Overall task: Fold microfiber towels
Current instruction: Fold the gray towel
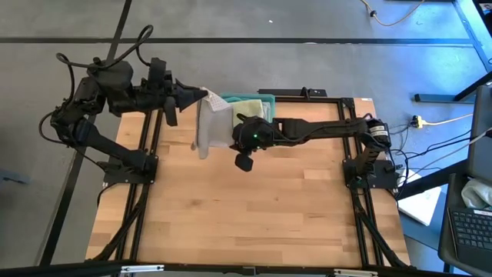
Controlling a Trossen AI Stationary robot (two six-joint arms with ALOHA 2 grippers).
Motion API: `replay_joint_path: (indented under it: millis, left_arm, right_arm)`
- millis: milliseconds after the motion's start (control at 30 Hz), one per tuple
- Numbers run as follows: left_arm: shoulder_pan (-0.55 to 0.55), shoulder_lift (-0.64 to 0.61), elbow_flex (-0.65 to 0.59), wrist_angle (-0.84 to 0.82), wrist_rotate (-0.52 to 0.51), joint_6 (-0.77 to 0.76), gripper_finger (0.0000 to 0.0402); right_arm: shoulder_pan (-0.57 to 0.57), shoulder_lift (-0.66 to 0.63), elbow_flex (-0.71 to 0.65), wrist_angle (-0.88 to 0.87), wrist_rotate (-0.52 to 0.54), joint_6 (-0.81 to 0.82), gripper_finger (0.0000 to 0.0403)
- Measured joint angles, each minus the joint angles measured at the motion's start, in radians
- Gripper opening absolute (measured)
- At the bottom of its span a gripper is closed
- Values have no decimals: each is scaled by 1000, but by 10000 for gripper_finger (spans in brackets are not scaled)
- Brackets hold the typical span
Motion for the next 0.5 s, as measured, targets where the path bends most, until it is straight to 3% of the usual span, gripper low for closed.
replay_joint_path:
  millis: [167, 500]
  left_arm:
    - [0, 0, 0, -71, -20, 2, 0]
    - [0, 8, 0, -206, -34, -33, 0]
  right_arm:
    - [-2, -20, 0, -31, 0, -17, 12]
    - [-1, -187, 1, -328, 16, -110, 4]
